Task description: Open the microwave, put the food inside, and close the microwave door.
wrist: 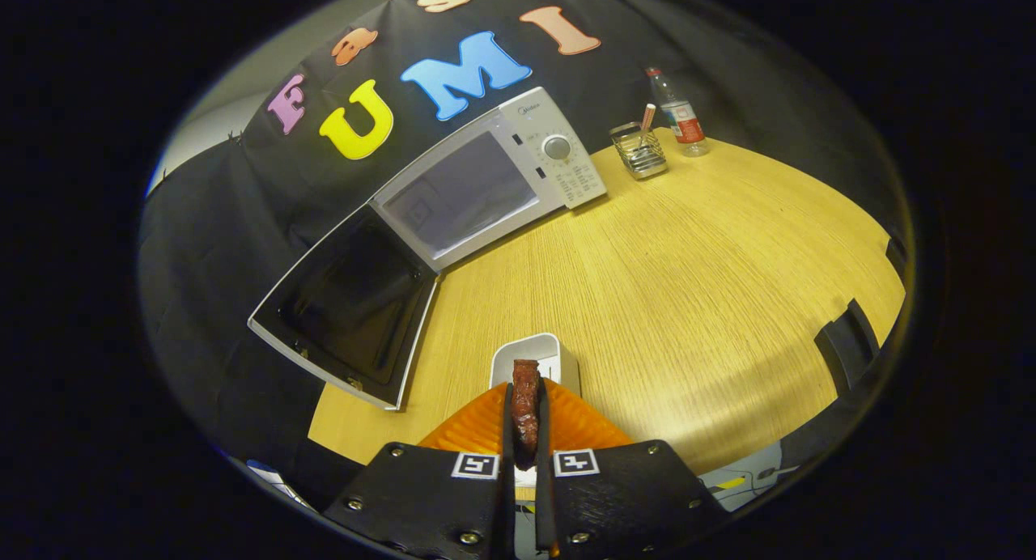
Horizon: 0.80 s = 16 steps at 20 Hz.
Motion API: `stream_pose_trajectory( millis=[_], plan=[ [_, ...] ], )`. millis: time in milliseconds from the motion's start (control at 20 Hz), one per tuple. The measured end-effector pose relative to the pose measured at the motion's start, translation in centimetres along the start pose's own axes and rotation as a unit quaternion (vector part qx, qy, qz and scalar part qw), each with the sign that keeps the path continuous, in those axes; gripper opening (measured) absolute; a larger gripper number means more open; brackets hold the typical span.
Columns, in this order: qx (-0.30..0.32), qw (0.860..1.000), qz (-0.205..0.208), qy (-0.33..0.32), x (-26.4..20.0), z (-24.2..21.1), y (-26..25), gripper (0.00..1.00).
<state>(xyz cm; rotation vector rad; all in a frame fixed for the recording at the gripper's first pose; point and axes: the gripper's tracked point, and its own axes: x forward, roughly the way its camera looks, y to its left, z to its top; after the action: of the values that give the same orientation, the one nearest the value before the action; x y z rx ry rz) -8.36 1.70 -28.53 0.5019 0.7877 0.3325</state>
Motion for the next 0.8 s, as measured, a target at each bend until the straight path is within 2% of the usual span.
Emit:
stream_pose_trajectory(
  millis=[150,400,800],
  plan=[
    [-0.014,1.000,0.003,-0.014,-0.1,2.1,1.6,0.10],
    [-0.026,0.998,0.039,-0.042,0.9,6.5,6.0,0.10],
    [-0.018,0.992,0.082,-0.090,5.0,12.3,11.4,0.10]
  ],
)
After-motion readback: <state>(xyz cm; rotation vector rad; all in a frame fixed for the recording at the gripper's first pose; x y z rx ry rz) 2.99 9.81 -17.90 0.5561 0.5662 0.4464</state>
